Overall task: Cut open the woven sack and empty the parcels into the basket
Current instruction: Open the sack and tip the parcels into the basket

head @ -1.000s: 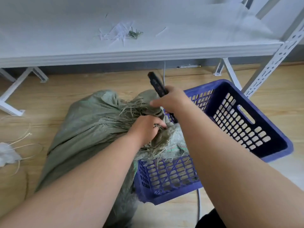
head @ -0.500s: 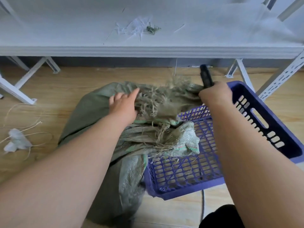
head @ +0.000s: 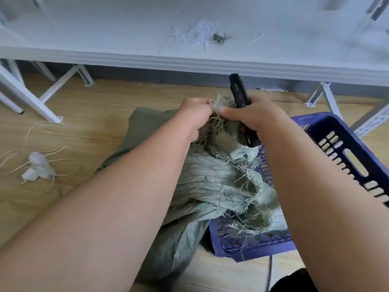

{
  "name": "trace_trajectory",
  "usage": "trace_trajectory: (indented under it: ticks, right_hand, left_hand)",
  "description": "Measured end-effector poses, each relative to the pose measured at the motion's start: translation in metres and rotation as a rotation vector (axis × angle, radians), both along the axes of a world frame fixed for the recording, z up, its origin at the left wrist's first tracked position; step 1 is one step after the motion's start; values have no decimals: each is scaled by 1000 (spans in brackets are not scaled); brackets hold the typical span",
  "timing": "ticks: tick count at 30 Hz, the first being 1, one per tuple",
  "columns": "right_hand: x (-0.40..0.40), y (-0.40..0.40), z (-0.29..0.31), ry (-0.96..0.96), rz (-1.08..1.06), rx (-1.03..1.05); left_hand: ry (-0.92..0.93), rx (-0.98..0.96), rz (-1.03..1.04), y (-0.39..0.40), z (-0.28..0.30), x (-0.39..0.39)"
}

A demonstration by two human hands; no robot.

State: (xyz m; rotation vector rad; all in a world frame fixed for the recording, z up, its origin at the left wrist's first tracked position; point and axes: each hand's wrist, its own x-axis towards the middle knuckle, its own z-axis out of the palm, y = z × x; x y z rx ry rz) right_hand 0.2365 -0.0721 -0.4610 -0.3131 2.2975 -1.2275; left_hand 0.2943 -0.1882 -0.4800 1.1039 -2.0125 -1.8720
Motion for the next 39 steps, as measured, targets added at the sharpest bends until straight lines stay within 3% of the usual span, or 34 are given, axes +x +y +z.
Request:
trace_trajectory:
  ticks: [4,6,9,11,13,17,23,27,30,33,36,39]
  right_hand:
    - [5,-7,-46,145,-112,158]
    - [2,4,-59,217,-202,258]
    - [-2,18,-72,216,-213,347]
    - [-1,20,-78,214,-192,423]
    - [3,19,-83,183,-138,492]
    - [12,13,-82,80,26,593]
    - [11,-3,-35,136,92,573]
    - [20,-21,-3,389,221,708]
    - [19,-30,17,558,158,598]
    - [38,-51,25,607,188,350]
    - [75,-84,6,526,383,273]
    - [103,-109,-24,457,539,314]
  left_hand:
    - [-60,-4,-328,-23,-5,17]
    - [-134,-267,-338,-45,-8,25]
    - [-408,-725,-210,-91,-25,38]
    - [-679,-859,-388,-107,-35,52]
    - [-824,-935,-546,-113,-48,65]
    - [-713,-909,-436,-115,-84,80]
    - [-603,-726,-224,-132,-97,81]
    - [-574,-646,-248,-138,-95,87]
    - [-511,-606,-176,-138,-99,91]
    - [-419,-566,44,-142,-99,99]
    - [-507,-571,226,-156,-101,121]
    - [-736,-560,130,-168,-107,149]
